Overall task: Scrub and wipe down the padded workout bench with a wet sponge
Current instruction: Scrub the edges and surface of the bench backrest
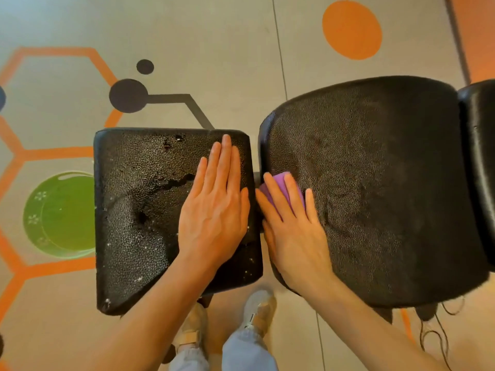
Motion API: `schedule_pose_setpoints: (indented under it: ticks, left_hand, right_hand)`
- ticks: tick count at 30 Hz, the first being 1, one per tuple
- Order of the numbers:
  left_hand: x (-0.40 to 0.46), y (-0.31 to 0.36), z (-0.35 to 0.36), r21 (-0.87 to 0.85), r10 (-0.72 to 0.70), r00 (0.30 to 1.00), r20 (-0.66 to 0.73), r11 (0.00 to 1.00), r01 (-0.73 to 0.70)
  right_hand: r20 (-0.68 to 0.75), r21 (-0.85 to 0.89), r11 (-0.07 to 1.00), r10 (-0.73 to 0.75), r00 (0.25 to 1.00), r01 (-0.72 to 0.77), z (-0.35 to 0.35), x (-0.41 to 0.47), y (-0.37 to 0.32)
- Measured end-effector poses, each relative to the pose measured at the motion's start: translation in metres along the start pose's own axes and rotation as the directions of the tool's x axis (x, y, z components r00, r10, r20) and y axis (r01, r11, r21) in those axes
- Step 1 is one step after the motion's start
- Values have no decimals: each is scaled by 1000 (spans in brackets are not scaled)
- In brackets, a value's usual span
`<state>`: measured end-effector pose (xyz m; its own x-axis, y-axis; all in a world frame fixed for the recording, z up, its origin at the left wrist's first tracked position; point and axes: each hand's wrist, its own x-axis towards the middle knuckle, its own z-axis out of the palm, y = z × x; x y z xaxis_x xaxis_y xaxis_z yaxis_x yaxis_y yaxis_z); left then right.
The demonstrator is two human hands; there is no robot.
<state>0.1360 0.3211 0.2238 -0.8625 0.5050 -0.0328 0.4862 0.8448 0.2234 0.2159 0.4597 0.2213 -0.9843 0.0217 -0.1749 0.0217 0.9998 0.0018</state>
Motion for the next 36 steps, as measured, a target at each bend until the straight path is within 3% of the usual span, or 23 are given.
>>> schedule_pose_setpoints:
  ticks: [2, 6, 8, 11, 18, 23, 25, 30, 33, 36]
  left_hand:
    - [1, 0, 0, 0, 5, 1000, -3, 1000, -5]
    - [0, 1, 2, 18, -4, 1000, 1, 1000, 4]
    - [1, 1, 1, 16, 3, 1000, 5, 1000, -3]
    - [1, 0, 2, 19, -6, 1000, 9, 1000, 6]
    - [1, 1, 3, 43, -5, 1000, -3, 999, 5]
    - [1, 1, 1, 44, -10, 1000, 7, 999, 10]
    - [1, 1, 1, 44, -5, 1000, 9, 999, 5]
    - [0, 3, 1, 69, -2, 1000, -2, 998, 2]
    - [1, 3, 0, 60, 3, 1000, -11, 998, -2]
    - [1, 1, -1, 76, -9, 1000, -6, 997, 9]
  right_hand:
    - [-14, 26, 1000, -7, 1000, 7, 2, 14, 8]
    - [-105, 84, 984, 168, 980, -159, -15, 96, 15]
    - [-119, 83, 984, 164, 979, -155, -7, 61, 10]
    - [-8, 67, 989, 133, 991, -132, -1, -36, -4]
    - [-64, 101, 986, 137, 988, -130, -1, 40, 2]
    - [15, 69, 997, 38, 999, -39, 10, -71, -10]
    - [0, 69, 997, 28, 1000, -28, 11, -49, -2]
    - [-114, 140, 968, 224, 968, -208, -6, 63, 8]
    - [-60, 116, 986, 129, 990, -121, 6, -15, -1]
    - [21, 89, 994, -67, 998, 65, 8, -75, 7]
